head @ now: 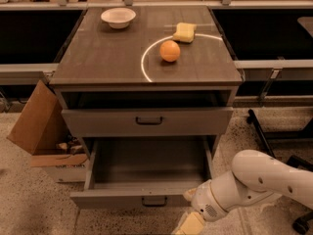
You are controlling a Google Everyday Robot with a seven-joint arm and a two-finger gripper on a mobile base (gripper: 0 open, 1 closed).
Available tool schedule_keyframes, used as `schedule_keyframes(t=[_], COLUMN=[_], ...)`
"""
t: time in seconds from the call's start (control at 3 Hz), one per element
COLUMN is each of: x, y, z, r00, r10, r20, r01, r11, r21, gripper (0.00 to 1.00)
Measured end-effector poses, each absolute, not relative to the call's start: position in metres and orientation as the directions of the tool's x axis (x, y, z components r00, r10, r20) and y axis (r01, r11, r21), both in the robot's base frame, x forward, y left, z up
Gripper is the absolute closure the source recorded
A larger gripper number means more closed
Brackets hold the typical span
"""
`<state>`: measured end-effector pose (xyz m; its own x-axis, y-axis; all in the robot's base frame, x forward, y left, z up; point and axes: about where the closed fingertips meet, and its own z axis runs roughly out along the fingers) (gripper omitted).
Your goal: Close middle drawer
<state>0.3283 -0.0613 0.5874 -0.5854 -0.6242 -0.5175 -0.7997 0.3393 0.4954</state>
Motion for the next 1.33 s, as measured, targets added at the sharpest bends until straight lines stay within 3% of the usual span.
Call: schedule_keyframes(t=[0.67, 1.33], x=[0.340, 0.375], y=[-0.090, -0.124], z=[0.511, 0.445], r00=[-0.682, -0.760], r10=[-0.596, -0.541], r20=[-0.424, -0.360], r01=[-0.715, -0.644], r11=[0.423, 0.557], r21=[0.557, 0.524], gripper=[0.42, 0.88])
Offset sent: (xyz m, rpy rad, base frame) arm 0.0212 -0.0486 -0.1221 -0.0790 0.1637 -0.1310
